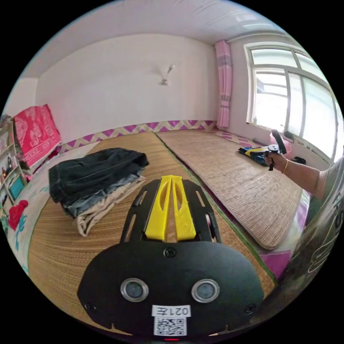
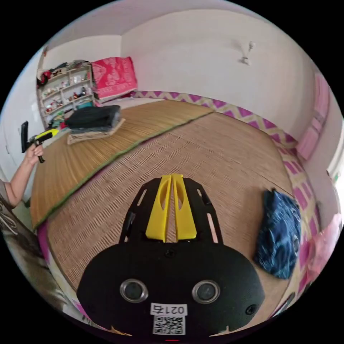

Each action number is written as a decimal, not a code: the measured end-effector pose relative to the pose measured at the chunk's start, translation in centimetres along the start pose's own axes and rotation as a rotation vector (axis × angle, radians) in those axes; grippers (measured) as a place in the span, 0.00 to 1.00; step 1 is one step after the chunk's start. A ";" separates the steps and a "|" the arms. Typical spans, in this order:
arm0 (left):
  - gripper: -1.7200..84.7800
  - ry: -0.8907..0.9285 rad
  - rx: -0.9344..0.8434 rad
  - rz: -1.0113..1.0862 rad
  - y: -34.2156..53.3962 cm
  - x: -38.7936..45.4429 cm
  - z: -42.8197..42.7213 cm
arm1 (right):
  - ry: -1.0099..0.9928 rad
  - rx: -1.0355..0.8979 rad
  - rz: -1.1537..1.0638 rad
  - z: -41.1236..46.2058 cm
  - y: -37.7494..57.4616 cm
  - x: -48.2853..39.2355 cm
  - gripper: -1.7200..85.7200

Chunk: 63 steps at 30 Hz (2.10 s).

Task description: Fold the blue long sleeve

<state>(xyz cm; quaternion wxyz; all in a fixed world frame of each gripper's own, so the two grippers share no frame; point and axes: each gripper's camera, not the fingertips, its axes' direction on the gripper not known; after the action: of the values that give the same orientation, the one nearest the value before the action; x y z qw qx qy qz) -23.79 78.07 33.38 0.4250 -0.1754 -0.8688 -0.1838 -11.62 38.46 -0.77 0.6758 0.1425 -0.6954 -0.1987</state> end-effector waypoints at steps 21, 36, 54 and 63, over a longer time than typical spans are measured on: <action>0.01 0.308 -0.317 0.211 -26.5 24.1 22.7 | 0.450 -0.424 0.297 3.1 2.0 25.3 0.12; 0.01 0.323 -0.359 -0.055 -29.7 9.4 9.5 | -0.240 -0.320 0.190 -6.1 -2.3 -1.6 0.09; 0.01 0.222 -0.345 -0.294 -20.9 -6.4 -6.2 | -0.419 -0.210 0.197 -5.4 2.5 -16.9 0.17; 0.01 0.219 -0.343 -0.272 -20.6 -7.1 -7.8 | -0.215 -0.115 0.171 -8.7 5.2 -16.5 0.06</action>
<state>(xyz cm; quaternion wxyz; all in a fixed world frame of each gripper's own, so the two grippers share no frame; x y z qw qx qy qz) -23.95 55.44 28.66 0.4520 -0.1054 -0.7893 -0.4019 -1.88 49.98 -12.83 0.6189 0.0215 -0.7608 -0.1942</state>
